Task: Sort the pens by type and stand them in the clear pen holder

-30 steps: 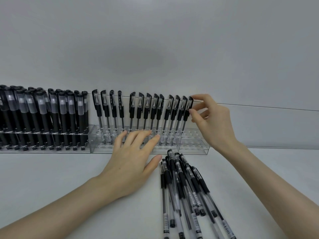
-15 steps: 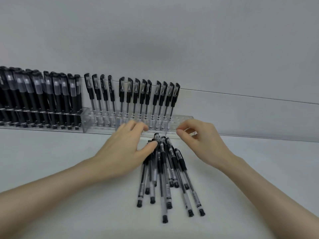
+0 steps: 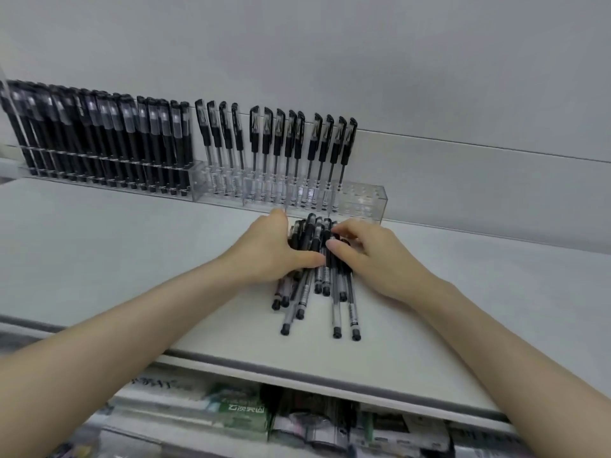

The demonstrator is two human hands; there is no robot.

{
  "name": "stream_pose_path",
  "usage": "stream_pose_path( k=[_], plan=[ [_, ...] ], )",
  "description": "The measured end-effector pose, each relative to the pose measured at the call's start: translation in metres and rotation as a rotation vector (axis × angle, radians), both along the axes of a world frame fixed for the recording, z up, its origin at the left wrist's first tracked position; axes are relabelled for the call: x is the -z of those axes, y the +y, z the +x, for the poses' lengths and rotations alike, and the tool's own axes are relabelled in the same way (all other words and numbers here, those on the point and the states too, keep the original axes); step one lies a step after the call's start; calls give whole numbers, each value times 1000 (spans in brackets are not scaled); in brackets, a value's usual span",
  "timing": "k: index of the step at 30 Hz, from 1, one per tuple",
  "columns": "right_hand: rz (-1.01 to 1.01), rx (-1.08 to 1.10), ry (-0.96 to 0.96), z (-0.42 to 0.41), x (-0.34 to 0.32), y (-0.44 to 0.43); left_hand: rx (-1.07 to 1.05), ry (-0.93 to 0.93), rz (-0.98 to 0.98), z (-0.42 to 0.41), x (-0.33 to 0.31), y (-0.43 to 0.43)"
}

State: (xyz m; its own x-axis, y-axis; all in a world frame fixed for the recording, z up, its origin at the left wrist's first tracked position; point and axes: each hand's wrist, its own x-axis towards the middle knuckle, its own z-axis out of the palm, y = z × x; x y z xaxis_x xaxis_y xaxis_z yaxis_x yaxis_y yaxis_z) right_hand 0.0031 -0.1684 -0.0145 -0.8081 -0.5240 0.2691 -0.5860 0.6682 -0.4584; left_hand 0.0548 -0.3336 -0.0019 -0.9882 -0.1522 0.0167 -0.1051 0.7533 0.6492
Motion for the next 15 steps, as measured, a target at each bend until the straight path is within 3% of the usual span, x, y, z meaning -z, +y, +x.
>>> stream_pose_path(
  k=[15],
  plan=[
    [39, 3, -13, -4, 2, 1, 44, -52, 267, -6, -5, -20]
  ],
)
